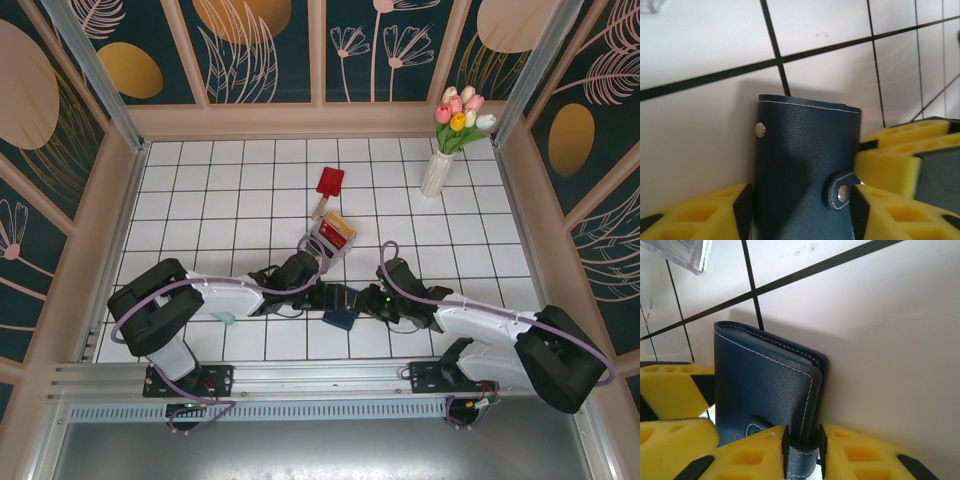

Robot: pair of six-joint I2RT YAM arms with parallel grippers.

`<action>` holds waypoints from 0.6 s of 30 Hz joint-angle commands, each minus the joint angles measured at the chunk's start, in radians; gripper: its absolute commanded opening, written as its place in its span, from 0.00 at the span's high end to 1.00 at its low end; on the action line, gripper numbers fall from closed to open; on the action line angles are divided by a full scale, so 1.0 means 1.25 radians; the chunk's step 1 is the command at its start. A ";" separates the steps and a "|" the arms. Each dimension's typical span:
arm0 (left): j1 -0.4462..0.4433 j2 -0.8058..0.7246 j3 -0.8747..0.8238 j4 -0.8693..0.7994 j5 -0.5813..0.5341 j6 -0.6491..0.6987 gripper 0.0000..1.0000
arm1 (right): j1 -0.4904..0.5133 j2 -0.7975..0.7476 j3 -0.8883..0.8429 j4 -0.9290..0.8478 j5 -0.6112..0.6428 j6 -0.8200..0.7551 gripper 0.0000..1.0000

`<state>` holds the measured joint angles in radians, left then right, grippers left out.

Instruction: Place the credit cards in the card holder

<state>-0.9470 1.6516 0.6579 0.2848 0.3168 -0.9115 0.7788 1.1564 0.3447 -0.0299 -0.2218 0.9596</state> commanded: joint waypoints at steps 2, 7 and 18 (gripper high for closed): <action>0.002 0.003 -0.012 0.087 0.091 -0.028 0.55 | 0.005 0.031 0.005 0.025 -0.011 0.001 0.77; 0.002 -0.033 -0.035 0.109 0.087 -0.046 0.67 | 0.004 0.036 0.008 0.022 0.013 0.003 0.77; 0.002 -0.058 -0.079 0.156 0.060 -0.084 0.92 | 0.009 0.016 0.053 -0.040 0.082 0.001 0.71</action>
<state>-0.9405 1.6012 0.5743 0.4194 0.3782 -0.9993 0.7811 1.1893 0.3744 -0.0376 -0.1764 0.9596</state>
